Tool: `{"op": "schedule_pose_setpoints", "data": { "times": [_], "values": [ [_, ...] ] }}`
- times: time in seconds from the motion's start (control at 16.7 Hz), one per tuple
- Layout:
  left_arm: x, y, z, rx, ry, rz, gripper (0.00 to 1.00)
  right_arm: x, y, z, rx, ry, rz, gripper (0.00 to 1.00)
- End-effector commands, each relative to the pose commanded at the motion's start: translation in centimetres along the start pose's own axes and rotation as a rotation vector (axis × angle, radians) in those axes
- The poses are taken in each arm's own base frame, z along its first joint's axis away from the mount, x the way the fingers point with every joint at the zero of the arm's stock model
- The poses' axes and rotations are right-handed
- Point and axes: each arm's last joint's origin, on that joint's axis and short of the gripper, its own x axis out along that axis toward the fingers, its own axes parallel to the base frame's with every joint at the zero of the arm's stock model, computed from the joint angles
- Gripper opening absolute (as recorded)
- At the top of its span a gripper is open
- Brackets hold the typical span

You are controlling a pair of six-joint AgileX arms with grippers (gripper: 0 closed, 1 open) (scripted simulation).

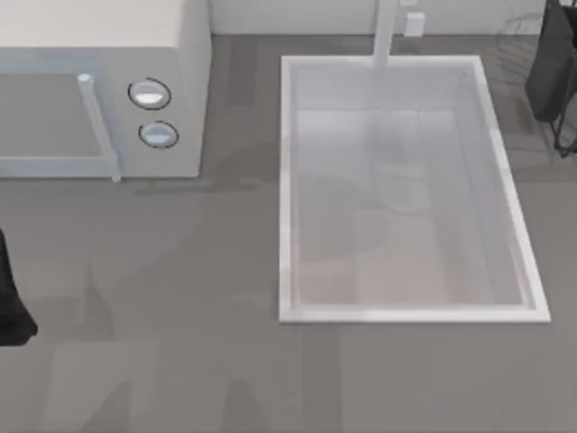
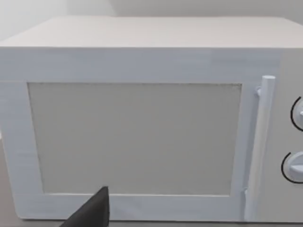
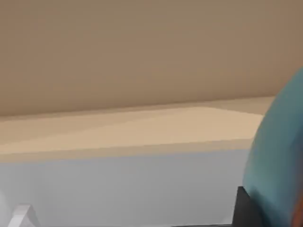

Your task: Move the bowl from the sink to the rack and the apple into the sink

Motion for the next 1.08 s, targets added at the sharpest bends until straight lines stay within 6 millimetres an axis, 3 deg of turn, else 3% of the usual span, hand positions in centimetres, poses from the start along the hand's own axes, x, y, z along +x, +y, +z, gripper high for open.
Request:
{"op": "schedule_pose_setpoints", "data": {
  "times": [0.24, 0.6, 0.84, 1.08],
  "values": [
    [0.0, 0.0, 0.0, 0.0, 0.0, 0.0, 1.0, -1.5, -2.9, 0.6, -0.115, -0.09, -0.079, 0.0],
    [0.0, 0.0, 0.0, 0.0, 0.0, 0.0, 1.0, -1.3, -3.0, 0.5, -0.114, -0.087, -0.082, 0.0],
    [0.0, 0.0, 0.0, 0.0, 0.0, 0.0, 1.0, 1.2, -4.2, -1.7, -0.113, -0.079, -0.085, 0.0],
    [0.0, 0.0, 0.0, 0.0, 0.0, 0.0, 1.0, 5.3, -6.0, -6.6, -0.116, -0.08, -0.098, 0.0]
  ]
}}
